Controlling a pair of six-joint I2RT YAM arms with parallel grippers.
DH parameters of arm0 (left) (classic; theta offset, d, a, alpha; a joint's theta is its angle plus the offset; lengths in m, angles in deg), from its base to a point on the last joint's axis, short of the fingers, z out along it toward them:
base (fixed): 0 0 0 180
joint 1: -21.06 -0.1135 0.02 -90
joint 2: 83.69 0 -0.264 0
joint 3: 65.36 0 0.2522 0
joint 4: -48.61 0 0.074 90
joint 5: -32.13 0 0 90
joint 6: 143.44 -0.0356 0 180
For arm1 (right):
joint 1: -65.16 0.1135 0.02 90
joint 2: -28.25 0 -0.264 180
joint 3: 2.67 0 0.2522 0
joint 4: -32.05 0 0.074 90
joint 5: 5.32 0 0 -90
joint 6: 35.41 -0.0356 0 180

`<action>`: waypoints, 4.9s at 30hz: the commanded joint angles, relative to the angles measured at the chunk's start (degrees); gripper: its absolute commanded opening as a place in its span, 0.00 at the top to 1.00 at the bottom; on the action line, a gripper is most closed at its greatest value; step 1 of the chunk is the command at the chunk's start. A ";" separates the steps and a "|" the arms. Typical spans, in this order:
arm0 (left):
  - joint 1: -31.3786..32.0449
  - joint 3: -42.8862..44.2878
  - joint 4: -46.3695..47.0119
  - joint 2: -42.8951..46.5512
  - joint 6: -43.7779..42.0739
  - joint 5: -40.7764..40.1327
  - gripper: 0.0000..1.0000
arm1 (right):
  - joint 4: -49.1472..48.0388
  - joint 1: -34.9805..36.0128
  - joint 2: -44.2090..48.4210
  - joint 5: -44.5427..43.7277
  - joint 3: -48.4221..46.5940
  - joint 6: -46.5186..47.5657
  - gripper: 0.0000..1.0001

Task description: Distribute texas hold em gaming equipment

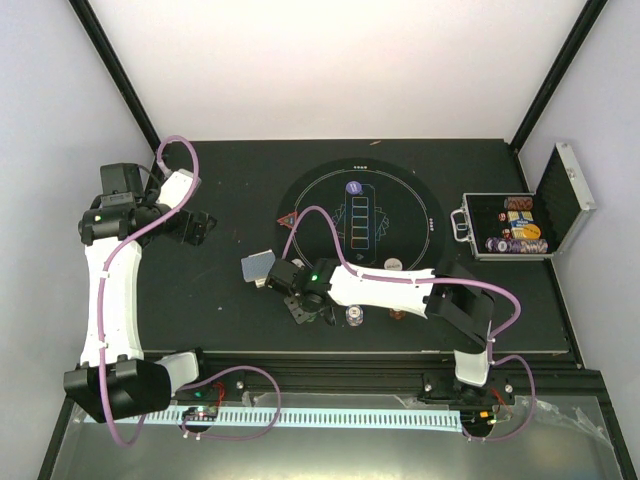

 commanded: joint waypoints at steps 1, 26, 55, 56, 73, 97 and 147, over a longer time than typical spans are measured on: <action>-0.46 2.58 0.49 1.14 0.05 0.73 0.01 | 0.07 0.14 1.38 -1.46 -0.75 -0.72 0.91; -0.75 3.21 1.22 0.45 1.11 1.75 0.01 | 5.19 -20.30 -17.85 0.00 -30.16 10.30 0.96; -0.85 0.85 1.99 1.26 0.59 2.11 0.01 | 8.56 -23.35 -35.62 3.62 -47.23 11.80 0.59; -0.84 0.77 1.93 1.37 0.57 2.10 0.01 | 8.82 -23.32 -35.49 3.30 -47.43 11.77 0.48; -0.97 -0.08 1.56 2.43 0.12 2.20 0.01 | 4.05 -15.21 -6.30 -3.05 -19.02 8.00 0.11; -0.91 -1.72 3.46 4.63 0.21 1.69 0.01 | -1.76 -1.50 -2.04 0.35 -0.82 -0.19 0.13; -1.02 -0.16 2.77 4.39 -0.12 1.43 0.01 | 6.13 -19.21 3.65 -2.18 -10.94 7.94 0.81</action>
